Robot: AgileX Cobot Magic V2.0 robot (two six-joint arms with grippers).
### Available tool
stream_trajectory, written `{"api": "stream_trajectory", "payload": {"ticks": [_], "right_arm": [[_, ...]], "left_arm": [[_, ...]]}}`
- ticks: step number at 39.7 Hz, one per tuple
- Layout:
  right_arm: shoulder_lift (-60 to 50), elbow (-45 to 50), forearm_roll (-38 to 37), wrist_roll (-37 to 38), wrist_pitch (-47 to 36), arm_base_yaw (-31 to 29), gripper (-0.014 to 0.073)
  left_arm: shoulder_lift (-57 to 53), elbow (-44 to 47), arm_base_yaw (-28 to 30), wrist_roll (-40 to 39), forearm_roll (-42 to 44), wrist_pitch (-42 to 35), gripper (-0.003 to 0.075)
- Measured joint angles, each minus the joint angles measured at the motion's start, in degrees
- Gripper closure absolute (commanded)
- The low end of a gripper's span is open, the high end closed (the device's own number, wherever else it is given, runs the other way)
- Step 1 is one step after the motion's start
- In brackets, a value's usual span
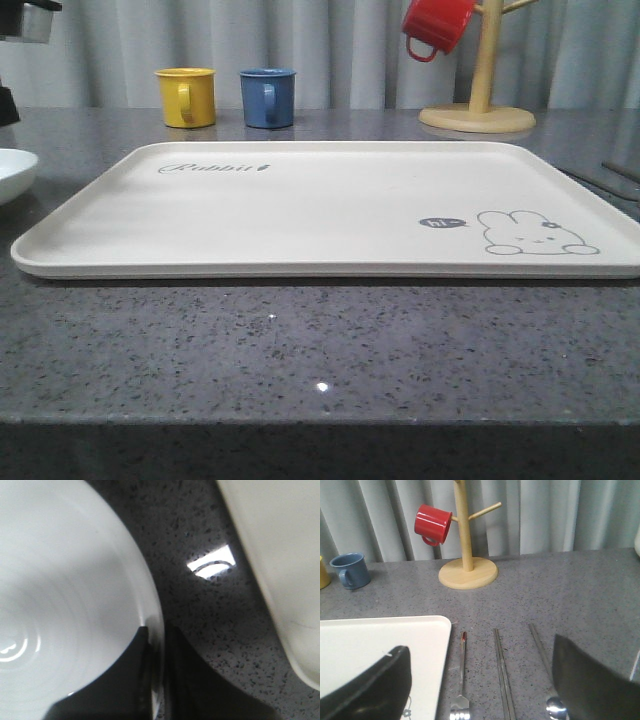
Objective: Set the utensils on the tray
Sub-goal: 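Lift the plate over the tray, lower it down, open left gripper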
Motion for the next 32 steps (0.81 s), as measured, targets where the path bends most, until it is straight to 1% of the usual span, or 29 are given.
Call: {"api": "stream_trajectory", "payload": {"ticks": [4,9,13,16,23,27,32], "right_arm": [[0.0,0.0,0.0,0.0,0.0,0.0,-0.0008],[0.0,0.0,0.0,0.0,0.0,0.0,-0.0008],[0.0,0.0,0.0,0.0,0.0,0.0,-0.0008],[0.0,0.0,0.0,0.0,0.0,0.0,-0.0008],[0.0,0.0,0.0,0.0,0.0,0.0,-0.0008],[0.0,0.0,0.0,0.0,0.0,0.0,-0.0008],[0.0,0.0,0.0,0.0,0.0,0.0,-0.0008]], "left_arm": [[-2.2,-2.6,-0.9,0.0,0.8,0.4,0.0738],[-5.0,-7.1,-5.1,-1.0,3.6,1.2,0.0738],[-5.7,-11.0,-10.4,-2.9,7.1,1.1,0.0738],[-5.7,-12.8,-15.0,-3.8,8.8,-0.3,0.0738],[-3.5,-15.4,-25.5,-5.1,9.2,-2.4,0.0738],[-0.2,-16.4,-30.3,-5.3,9.1,-2.7,0.0738],[4.0,-16.9,-33.4,-5.3,8.6,-2.7,0.0738]]}}
